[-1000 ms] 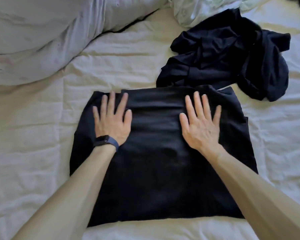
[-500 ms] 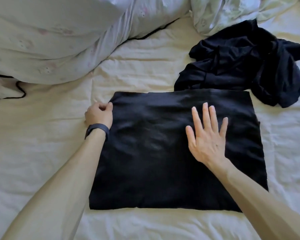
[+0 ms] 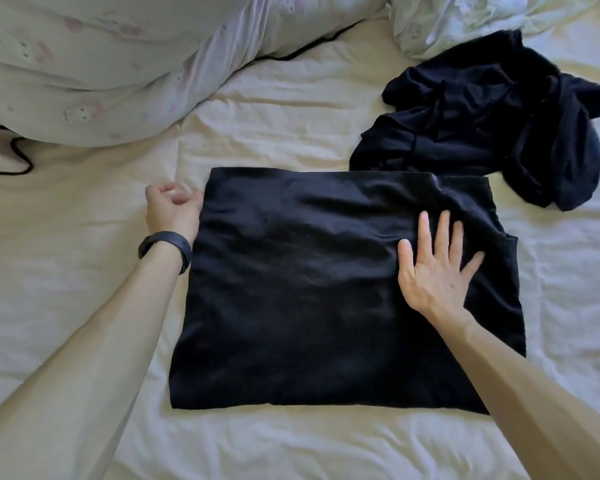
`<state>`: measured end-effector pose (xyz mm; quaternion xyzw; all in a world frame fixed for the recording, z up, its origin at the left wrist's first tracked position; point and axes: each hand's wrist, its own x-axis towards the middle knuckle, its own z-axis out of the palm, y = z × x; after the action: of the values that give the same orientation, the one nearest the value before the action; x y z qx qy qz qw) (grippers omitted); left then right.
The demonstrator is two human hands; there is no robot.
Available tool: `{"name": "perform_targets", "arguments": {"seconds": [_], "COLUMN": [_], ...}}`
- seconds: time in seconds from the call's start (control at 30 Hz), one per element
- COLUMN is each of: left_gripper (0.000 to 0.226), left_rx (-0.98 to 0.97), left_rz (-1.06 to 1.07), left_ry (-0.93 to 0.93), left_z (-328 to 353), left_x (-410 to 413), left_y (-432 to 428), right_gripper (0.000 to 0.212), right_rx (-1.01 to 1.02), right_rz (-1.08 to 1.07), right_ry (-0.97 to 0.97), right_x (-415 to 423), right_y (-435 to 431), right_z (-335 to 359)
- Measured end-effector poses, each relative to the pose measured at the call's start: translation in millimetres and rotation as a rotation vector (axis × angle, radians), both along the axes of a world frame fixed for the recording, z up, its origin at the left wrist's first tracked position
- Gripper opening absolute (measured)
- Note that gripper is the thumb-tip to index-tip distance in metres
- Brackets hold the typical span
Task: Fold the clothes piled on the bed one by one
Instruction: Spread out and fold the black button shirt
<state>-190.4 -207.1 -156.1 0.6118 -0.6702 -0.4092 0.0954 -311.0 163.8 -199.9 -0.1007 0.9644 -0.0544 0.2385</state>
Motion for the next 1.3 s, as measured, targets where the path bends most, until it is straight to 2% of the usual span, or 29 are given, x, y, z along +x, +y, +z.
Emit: {"name": "perform_targets", "arguments": {"seconds": [0.07,0.1,0.13,0.2,0.27,0.33,0.47,0.6,0.67,0.73,0.8,0.83,0.93,1.03,1.2,1.3], "left_gripper": [0.048,0.054,0.058,0.065,0.065,0.063,0.063,0.063,0.062,0.064,0.07,0.072,0.083,0.094,0.083,0.076], "left_rx": [-0.401,-0.547,-0.612,-0.576,-0.509,-0.491,-0.504,-0.545,-0.613,-0.621,-0.563,-0.529,-0.353,-0.17,-0.231,-0.342], "left_rz": [-0.265,-0.443,-0.624,-0.938,-1.079,-1.055,-0.991,-0.976,-1.034,-1.109,-1.257,-1.342,-1.514,-1.486,-1.396,-1.316], "left_ry": [-0.169,-0.189,-0.187,-0.244,-0.369,-0.436,-0.523,-0.456,-0.38,-0.318,-0.293,-0.287,-0.335,-0.472,-0.669,-0.579], "left_z": [0.5,-0.2,-2.1,-12.1,-29.4,-46.0,-57.7,-38.8,-28.5,-20.2,-16.0,-15.0,-15.0,-18.7,-3.3,19.1], "left_x": [0.9,0.6,-0.4,-3.5,-0.2,8.9,15.6,8.5,6.5,2.6,4.2,7.9,18.3,12.2,5.1,0.8], "left_y": [25.4,45.0,67.3,108.1,131.9,130.2,115.6,144.0,187.4,247.8,315.9,349.4,433.1,486.3,510.2,507.1], "right_gripper": [0.07,0.071,0.071,0.068,0.063,0.062,0.067,0.068,0.067,0.065,0.061,0.06,0.061,0.064,0.063,0.064], "right_rx": [0.043,0.044,0.029,-0.018,-0.051,-0.044,0.071,0.065,-0.012,-0.074,-0.053,-0.025,0.024,0.03,0.075,0.039], "right_rz": [-0.056,-0.068,-0.051,0.076,0.214,0.199,0.021,-0.07,-0.001,0.221,0.423,0.424,0.201,0.164,0.279,0.237], "right_ry": [0.02,0.045,0.078,0.137,0.149,0.107,0.041,0.122,0.209,0.236,0.186,0.149,0.033,-0.054,-0.167,-0.175], "right_x": [-5.0,-6.0,-6.5,-8.5,-18.2,-37.0,-78.1,-90.4,-72.3,-40.7,-17.6,-15.4,-31.2,-41.1,-31.2,-26.9], "right_y": [11.3,13.3,11.3,-0.8,-12.2,-7.5,51.8,93.3,100.6,106.5,124.8,138.7,189.7,242.9,301.4,297.3], "right_z": [4.5,7.4,9.7,12.3,7.6,-0.8,-10.5,0.6,8.8,12.7,8.5,6.3,10.1,16.4,35.6,47.8]}}
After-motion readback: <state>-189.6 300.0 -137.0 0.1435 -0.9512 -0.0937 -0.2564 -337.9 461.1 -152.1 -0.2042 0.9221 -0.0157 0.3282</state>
